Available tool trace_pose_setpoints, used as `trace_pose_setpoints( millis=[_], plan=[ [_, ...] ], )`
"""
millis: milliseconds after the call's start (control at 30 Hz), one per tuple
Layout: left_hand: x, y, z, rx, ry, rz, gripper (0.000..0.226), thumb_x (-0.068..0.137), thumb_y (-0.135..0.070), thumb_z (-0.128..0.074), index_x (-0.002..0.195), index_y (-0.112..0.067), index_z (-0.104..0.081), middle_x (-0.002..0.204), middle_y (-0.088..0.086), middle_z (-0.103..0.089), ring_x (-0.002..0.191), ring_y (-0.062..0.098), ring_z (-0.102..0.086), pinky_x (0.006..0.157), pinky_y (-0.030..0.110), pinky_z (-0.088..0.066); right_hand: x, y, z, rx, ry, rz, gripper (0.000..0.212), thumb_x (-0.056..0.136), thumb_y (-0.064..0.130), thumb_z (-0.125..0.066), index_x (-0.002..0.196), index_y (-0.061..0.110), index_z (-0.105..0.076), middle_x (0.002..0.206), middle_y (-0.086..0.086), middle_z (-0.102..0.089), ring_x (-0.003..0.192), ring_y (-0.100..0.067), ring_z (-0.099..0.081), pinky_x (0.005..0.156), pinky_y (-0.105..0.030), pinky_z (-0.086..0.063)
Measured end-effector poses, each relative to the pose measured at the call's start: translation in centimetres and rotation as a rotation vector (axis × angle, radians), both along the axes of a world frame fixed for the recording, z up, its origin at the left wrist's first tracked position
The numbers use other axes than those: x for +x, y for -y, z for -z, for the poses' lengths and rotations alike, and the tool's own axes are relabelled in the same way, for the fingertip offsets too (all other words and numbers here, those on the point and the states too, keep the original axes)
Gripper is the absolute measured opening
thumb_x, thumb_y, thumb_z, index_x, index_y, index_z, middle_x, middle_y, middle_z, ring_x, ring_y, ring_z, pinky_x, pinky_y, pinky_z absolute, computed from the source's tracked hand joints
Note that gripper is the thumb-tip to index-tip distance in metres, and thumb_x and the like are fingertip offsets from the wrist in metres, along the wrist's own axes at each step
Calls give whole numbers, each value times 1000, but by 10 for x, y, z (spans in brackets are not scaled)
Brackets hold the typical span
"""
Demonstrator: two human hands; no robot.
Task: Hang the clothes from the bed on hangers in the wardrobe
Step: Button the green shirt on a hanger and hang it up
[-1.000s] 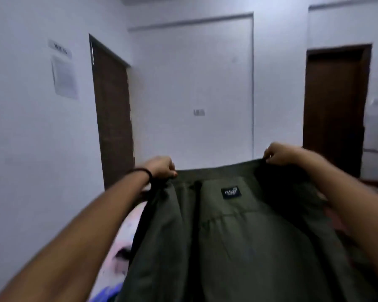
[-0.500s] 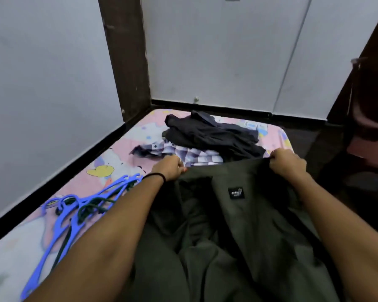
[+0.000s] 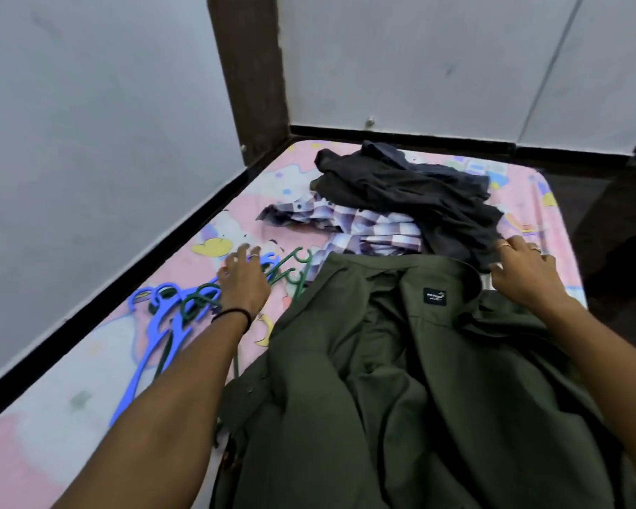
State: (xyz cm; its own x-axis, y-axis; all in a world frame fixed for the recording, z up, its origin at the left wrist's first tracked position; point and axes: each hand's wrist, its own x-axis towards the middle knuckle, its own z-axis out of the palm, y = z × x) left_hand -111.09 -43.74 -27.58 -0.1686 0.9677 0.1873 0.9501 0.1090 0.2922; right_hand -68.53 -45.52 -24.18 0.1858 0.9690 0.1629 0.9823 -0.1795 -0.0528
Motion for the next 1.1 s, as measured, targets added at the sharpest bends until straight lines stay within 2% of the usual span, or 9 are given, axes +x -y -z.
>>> trace_pose_setpoints(
  millis=[100, 233, 367, 467, 600, 667, 900, 1000, 1100],
  plan=[
    [-49, 43, 21, 89, -41, -206, 61, 89, -20, -59, 143, -10, -32, 150, 10, -29, 135, 33, -29, 106, 52, -27, -13, 0, 13, -23, 15, -66, 39, 89, 16, -54, 127, 8, -51, 125, -16, -47, 120, -38, -44, 96, -52, -34],
    [-93, 83, 57, -149, 51, -418, 69, 87, -51, -60, 132, -1, -45, 139, 20, -38, 127, 40, -36, 99, 51, -37, -28, 0, 15, -46, 31, -93, 36, 90, 17, -53, 125, 8, -53, 121, -15, -45, 120, -37, -42, 96, -51, -35],
    [-96, 108, 86, -333, -105, -290, 62, 84, -66, -52, 110, -11, -62, 134, 13, -44, 129, 31, -37, 97, 44, -40, -45, 0, 12, -40, 76, -151, 32, 91, 17, -51, 122, 8, -54, 120, -13, -46, 118, -37, -43, 96, -51, -37],
    [-84, 112, 90, -333, -224, -220, 50, 90, -54, -52, 116, -12, -57, 128, 8, -46, 125, 27, -39, 98, 41, -38, -51, 3, 10, -47, 113, -177, 32, 90, 18, -51, 121, 10, -55, 120, -12, -45, 116, -36, -45, 95, -50, -38],
    [-70, 109, 89, -355, -70, -196, 26, 93, -22, -53, 112, -4, -54, 120, 14, -47, 112, 32, -50, 81, 40, -46, -46, 9, 6, -67, 148, -163, 27, 91, 19, -50, 115, 11, -58, 118, -10, -45, 115, -33, -45, 94, -49, -36],
    [-70, 107, 89, -350, -48, -184, 23, 92, -17, -52, 109, -2, -55, 117, 16, -49, 109, 35, -52, 79, 41, -47, -38, 13, 5, -77, 141, -141, 24, 91, 19, -50, 112, 12, -60, 116, -9, -46, 115, -32, -46, 94, -47, -35],
    [-77, 89, 65, -1, 398, -273, 9, 90, -2, -49, 87, 4, -55, 83, 23, -58, 78, 38, -56, 65, 37, -38, -25, 23, 1, -66, 118, -100, 21, 93, 21, -51, 108, 13, -63, 113, -11, -48, 112, -35, -49, 90, -46, -37],
    [-82, 75, 33, 164, 360, -201, 16, 93, -9, -48, 98, 0, -60, 89, 22, -66, 87, 40, -60, 69, 37, -41, -26, 25, 1, -54, 114, -104, 21, 94, 20, -49, 107, 13, -63, 112, -10, -48, 111, -35, -50, 90, -45, -38],
    [-87, 65, -15, 278, 163, -210, 19, 94, -12, -48, 106, -7, -60, 95, 22, -66, 93, 44, -60, 73, 44, -45, -26, 26, 0, -52, 94, -98, 21, 94, 21, -49, 107, 13, -63, 112, -9, -48, 111, -34, -51, 90, -44, -37]
  ],
)
